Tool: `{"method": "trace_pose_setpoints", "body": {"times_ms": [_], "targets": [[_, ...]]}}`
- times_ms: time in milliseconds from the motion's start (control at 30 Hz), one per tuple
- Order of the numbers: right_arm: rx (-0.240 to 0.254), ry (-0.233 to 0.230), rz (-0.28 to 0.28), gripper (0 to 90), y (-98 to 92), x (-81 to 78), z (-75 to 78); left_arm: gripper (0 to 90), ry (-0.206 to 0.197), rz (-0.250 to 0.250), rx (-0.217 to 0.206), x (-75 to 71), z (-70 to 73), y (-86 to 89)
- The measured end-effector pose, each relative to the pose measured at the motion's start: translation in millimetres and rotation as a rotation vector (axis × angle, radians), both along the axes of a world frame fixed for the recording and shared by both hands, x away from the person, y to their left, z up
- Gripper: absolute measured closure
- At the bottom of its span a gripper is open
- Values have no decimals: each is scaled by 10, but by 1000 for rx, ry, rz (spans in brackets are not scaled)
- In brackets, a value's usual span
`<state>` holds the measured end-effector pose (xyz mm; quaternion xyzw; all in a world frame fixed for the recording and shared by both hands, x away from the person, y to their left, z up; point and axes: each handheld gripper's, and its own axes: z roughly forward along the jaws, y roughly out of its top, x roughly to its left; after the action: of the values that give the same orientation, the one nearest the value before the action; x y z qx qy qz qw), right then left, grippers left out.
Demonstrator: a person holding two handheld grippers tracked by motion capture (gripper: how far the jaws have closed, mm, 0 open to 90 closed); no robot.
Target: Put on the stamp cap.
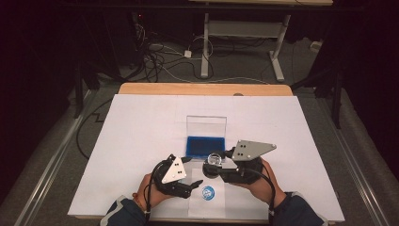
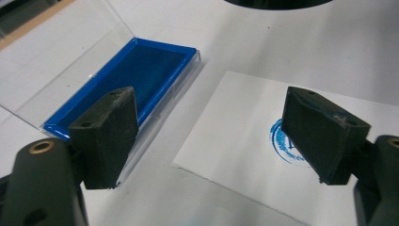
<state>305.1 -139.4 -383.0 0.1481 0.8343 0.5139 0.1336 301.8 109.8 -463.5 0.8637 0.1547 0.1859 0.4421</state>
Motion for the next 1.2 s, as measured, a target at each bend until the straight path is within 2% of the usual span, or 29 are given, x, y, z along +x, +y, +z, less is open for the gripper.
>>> {"method": "trace_pose_setpoints", "body": {"times_ms": [100, 233, 700, 767, 900, 1200], "targets": [[-5, -2, 3, 571, -12, 3, 7, 186, -16, -3, 8, -4, 31, 38], [-9, -4, -1, 571, -31, 5, 21, 187, -19, 2, -13, -3, 74, 100], [-20, -12, -15, 571, -95, 36, 46, 186, -36, 21, -46, -34, 150, 321], [-17, -9, -20, 571, -106, 38, 49, 152, -39, 29, -48, -44, 161, 364], [-17, -13, -22, 571, -130, 47, 53, 148, -39, 45, -62, -53, 181, 453], [-21, -12, -31, 571, -172, 50, 53, 147, -47, 83, -45, -103, 172, 633]]}}
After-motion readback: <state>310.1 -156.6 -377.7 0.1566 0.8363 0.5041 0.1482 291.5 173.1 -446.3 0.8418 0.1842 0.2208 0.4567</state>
